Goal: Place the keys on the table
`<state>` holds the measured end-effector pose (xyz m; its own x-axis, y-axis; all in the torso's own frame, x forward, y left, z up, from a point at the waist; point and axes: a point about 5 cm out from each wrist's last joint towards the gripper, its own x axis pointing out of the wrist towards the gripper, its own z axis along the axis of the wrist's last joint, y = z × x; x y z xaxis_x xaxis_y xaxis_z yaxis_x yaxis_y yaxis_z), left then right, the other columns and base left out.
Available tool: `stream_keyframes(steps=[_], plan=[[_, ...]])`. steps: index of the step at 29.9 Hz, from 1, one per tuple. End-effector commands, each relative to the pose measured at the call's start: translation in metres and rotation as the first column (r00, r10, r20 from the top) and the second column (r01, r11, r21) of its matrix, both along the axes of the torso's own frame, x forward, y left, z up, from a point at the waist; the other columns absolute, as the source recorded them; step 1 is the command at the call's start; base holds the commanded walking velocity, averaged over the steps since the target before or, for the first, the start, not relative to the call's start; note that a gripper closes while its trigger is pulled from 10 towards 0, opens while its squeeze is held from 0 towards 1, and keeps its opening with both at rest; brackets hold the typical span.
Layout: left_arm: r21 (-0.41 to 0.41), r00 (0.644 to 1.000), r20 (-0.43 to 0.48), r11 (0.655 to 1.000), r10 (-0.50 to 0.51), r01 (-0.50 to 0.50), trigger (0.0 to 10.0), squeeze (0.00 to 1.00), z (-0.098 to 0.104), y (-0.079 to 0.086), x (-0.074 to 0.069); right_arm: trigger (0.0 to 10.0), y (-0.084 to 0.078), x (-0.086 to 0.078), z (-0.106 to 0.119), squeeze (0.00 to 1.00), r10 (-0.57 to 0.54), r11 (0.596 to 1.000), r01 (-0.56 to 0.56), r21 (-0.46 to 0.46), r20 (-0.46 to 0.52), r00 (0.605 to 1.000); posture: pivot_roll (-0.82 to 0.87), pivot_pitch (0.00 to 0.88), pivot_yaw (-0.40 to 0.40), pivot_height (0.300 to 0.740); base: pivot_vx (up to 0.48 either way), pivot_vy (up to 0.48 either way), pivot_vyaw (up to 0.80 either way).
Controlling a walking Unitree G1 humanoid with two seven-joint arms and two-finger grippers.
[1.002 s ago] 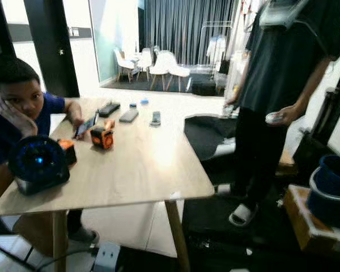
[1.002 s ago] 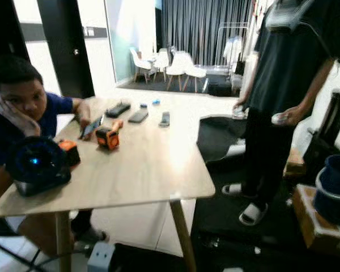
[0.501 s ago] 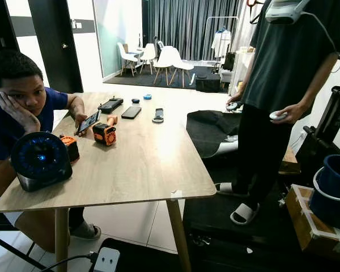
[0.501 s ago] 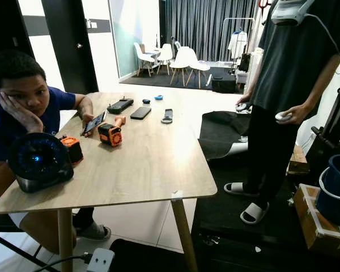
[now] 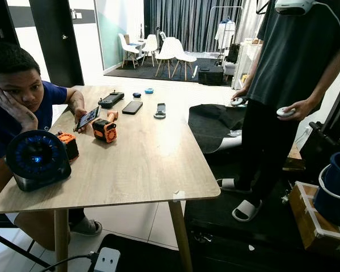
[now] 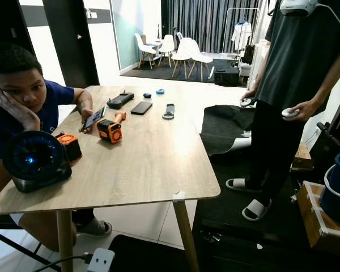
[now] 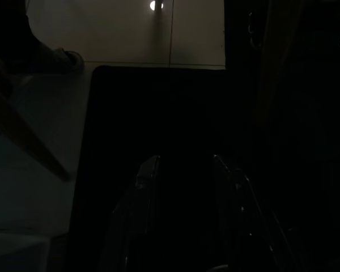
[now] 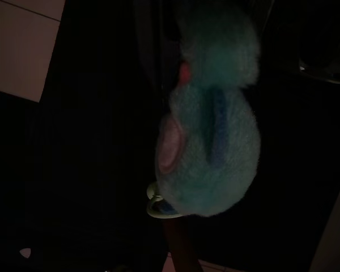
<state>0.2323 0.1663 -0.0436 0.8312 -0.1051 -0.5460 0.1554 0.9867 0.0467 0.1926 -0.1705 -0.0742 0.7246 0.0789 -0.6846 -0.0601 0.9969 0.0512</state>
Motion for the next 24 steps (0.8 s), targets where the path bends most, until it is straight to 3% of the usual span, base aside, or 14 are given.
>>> stream_keyframes(steps=[1,24], plan=[[0.024,1.0,-0.015,1.0,-0.012,0.012,10.0,0.0,-0.0012,0.0057,-0.0016,10.0,0.0,-0.003,-0.0016,0.0,-0.02,1.0,0.02,0.007,-0.007,1.0,0.08,0.027,0.009,0.74,0.0,0.0,0.0],[0.02,1.0,-0.016,1.0,-0.007,0.007,10.0,0.0,-0.0017,0.0042,-0.0021,10.0,-0.0016,-0.0015,-0.0007,0.0,-0.017,1.0,0.017,0.002,-0.004,1.0,0.08,0.026,0.004,0.74,0.0,0.0,0.0]])
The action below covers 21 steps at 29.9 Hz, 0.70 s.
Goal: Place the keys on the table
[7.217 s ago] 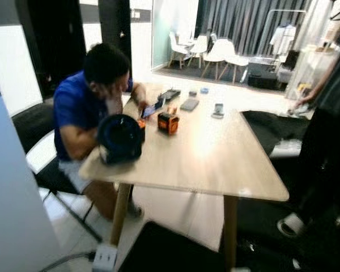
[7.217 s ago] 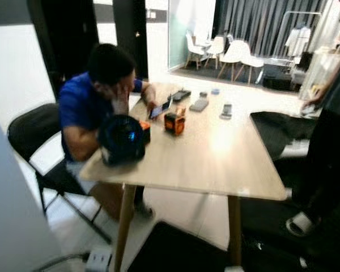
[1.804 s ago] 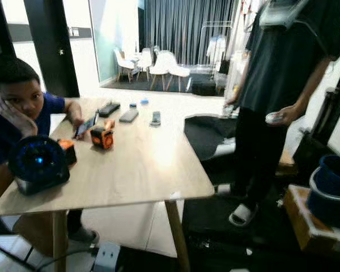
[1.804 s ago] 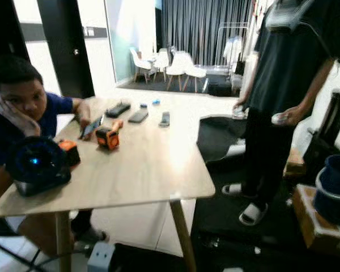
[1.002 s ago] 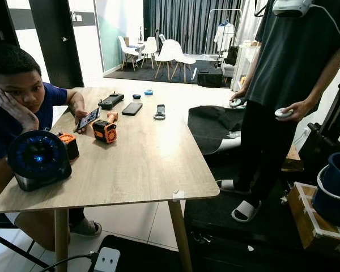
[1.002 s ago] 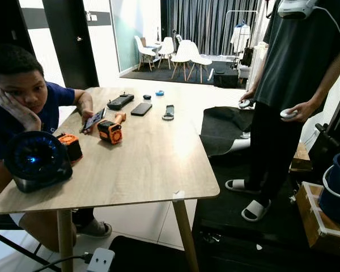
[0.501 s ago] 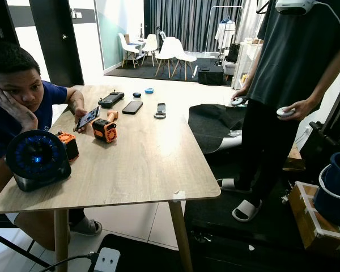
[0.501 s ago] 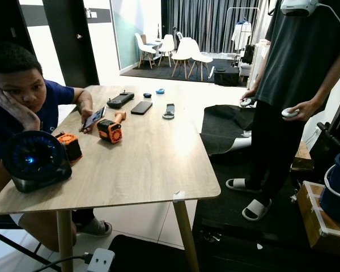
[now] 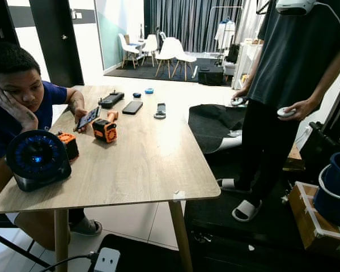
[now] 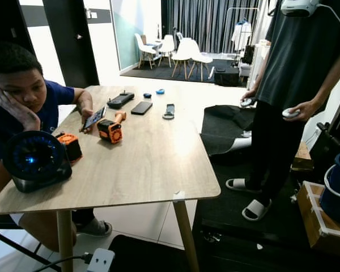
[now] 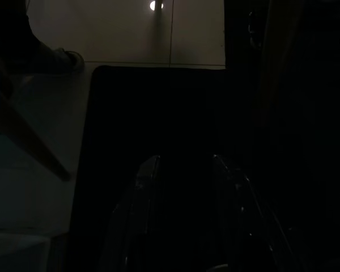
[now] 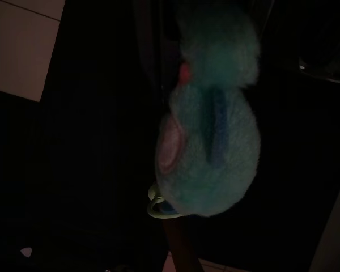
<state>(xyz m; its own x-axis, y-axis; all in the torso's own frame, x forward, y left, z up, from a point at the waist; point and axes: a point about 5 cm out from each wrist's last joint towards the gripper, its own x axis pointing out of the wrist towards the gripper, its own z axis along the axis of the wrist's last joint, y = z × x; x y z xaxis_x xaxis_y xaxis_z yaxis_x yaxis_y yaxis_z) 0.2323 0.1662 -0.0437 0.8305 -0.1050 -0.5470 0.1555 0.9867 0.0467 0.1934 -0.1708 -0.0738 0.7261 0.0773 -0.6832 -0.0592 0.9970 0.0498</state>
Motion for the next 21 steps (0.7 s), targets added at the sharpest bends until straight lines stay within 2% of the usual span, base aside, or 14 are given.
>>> stream_keyframes(steps=[1,21], plan=[[0.02,1.0,-0.015,1.0,-0.007,0.007,10.0,0.0,-0.0016,0.0042,-0.0019,10.0,-0.0013,-0.0023,-0.0012,0.0,-0.017,1.0,0.017,0.004,-0.007,1.0,0.08,0.027,0.006,0.74,0.0,0.0,0.0],[0.019,1.0,-0.015,1.0,-0.007,0.007,10.0,0.0,-0.0012,0.0043,-0.0013,10.0,-0.0011,-0.0018,-0.001,0.0,-0.017,1.0,0.017,0.003,-0.006,1.0,0.08,0.026,0.005,0.74,0.0,0.0,0.0]])
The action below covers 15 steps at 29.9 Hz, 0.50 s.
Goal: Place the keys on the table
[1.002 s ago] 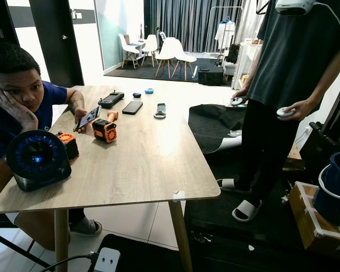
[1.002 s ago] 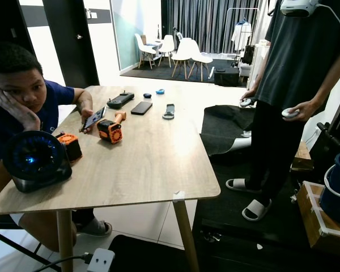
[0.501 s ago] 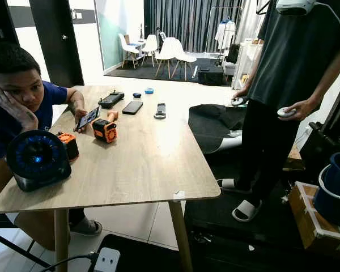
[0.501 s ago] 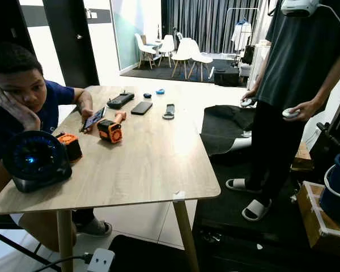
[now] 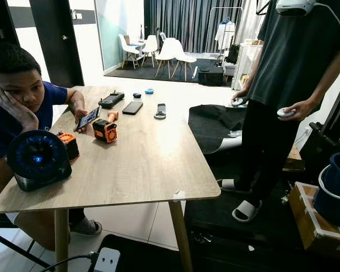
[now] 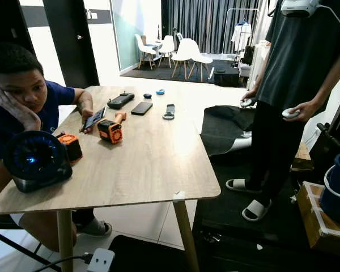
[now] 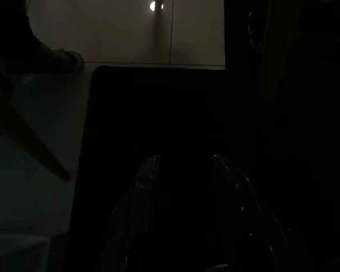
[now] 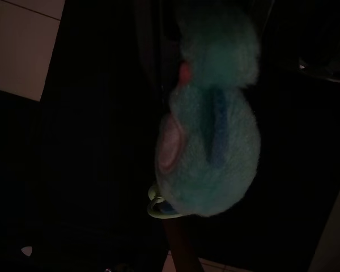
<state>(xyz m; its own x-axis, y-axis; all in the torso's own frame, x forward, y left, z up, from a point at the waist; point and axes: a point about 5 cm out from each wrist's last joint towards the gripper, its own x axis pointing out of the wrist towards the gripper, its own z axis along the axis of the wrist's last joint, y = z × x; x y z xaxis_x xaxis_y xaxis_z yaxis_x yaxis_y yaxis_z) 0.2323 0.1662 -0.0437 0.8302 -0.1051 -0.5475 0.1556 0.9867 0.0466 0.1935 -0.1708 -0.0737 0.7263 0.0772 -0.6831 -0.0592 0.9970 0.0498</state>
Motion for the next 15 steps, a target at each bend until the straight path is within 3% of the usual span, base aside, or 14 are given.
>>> stream_keyframes(steps=[1,10,13,15], plan=[[0.02,1.0,-0.014,1.0,-0.007,0.008,10.0,0.0,-0.001,0.004,-0.001,10.0,-0.001,-0.002,-0.001,0.0,-0.018,1.0,0.018,0.003,-0.006,1.0,0.08,0.027,0.005,0.74,0.0,0.0,0.0],[0.019,1.0,-0.011,1.0,-0.006,0.006,10.0,0.0,-0.001,0.005,-0.001,10.0,-0.023,0.001,0.003,0.0,-0.167,0.982,0.169,-0.081,0.036,0.985,0.08,0.026,0.006,0.74,0.0,0.0,0.0],[0.018,1.0,-0.002,1.0,-0.008,0.008,10.0,0.0,0.0,0.006,-0.001,10.0,-0.046,0.001,0.009,0.0,-0.282,0.947,0.291,-0.137,0.084,0.956,0.08,0.025,0.005,0.74,0.0,0.0,0.0],[0.015,1.0,0.006,1.0,-0.009,0.009,10.0,0.0,0.002,0.005,0.001,10.0,-0.052,0.002,0.011,0.0,-0.303,0.936,0.316,-0.155,0.104,0.947,0.07,0.022,0.003,0.74,0.0,0.0,0.0]])
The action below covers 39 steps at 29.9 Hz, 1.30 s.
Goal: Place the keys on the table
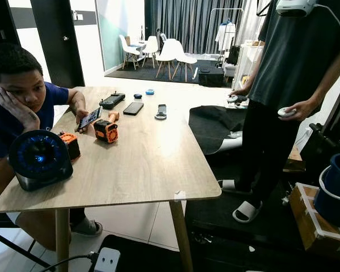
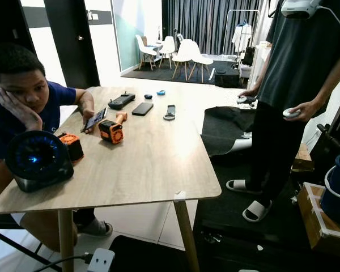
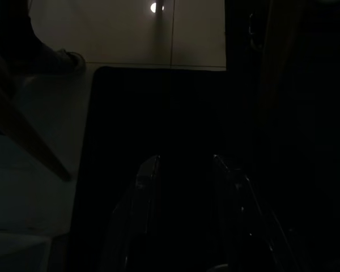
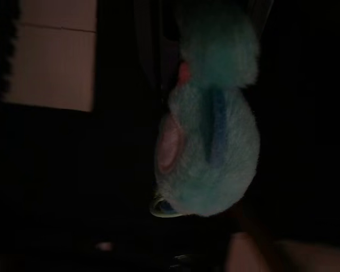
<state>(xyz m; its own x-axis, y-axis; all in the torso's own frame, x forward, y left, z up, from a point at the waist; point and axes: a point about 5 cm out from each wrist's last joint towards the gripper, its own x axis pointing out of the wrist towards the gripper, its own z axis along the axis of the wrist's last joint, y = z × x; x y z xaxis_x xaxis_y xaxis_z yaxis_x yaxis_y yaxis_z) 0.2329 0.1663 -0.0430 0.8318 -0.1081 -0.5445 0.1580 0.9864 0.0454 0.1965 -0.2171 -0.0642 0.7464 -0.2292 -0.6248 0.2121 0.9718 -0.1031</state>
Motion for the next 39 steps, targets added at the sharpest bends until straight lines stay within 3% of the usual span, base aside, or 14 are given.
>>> stream_keyframes(steps=[1,7,14,23,25,28,39], plan=[[0.016,1.0,0.005,1.0,-0.008,0.008,10.0,0.0,0.001,0.005,0.0,10.0,-0.008,-0.001,0.002,0.0,-0.049,0.998,0.05,-0.023,0.023,0.999,0.07,0.022,0.003,0.74,0.0,0.0,0.0],[0.02,0.999,0.029,0.999,-0.044,0.043,10.0,0.0,0.005,0.003,0.003,10.0,-0.021,0.008,0.013,0.0,-0.1,0.993,0.106,-0.055,0.102,0.99,0.07,0.011,0.003,0.74,0.0,0.0,0.0],[0.024,0.998,0.026,0.999,-0.049,0.049,10.0,0.0,0.004,0.003,0.002,10.0,-0.02,0.008,0.012,0.0,-0.097,0.995,0.1,-0.027,0.098,0.99,0.07,0.0,-0.003,0.74,0.0,0.0,0.0],[0.024,0.999,0.01,0.998,-0.054,0.053,10.0,0.0,0.001,0.001,-0.002,10.0,0.017,-0.002,-0.006,0.0,0.062,0.984,-0.057,0.167,-0.027,0.998,0.06,0.0,-0.008,0.74,0.0,0.0,0.0],[0.028,0.998,-0.006,0.998,-0.058,0.058,10.0,0.0,-0.002,0.001,-0.005,10.0,0.034,-0.013,-0.015,0.0,0.188,0.965,-0.165,0.202,-0.099,0.977,0.06,0.0,-0.01,0.74,0.0,0.0,0.0],[0.032,0.998,-0.025,0.998,-0.055,0.055,10.0,0.0,-0.006,0.002,-0.009,10.0,0.044,-0.02,-0.02,0.0,0.265,0.949,-0.233,0.212,-0.134,0.955,0.06,0.0,-0.015,0.74,0.0,0.0,0.0],[0.038,0.998,-0.049,0.998,-0.05,0.052,10.0,0.0,-0.01,0.003,-0.016,10.0,0.043,-0.023,-0.021,0.0,0.301,0.942,-0.268,0.203,-0.156,0.941,0.06,0.0,-0.019,0.74,0.0,0.0,0.0]])
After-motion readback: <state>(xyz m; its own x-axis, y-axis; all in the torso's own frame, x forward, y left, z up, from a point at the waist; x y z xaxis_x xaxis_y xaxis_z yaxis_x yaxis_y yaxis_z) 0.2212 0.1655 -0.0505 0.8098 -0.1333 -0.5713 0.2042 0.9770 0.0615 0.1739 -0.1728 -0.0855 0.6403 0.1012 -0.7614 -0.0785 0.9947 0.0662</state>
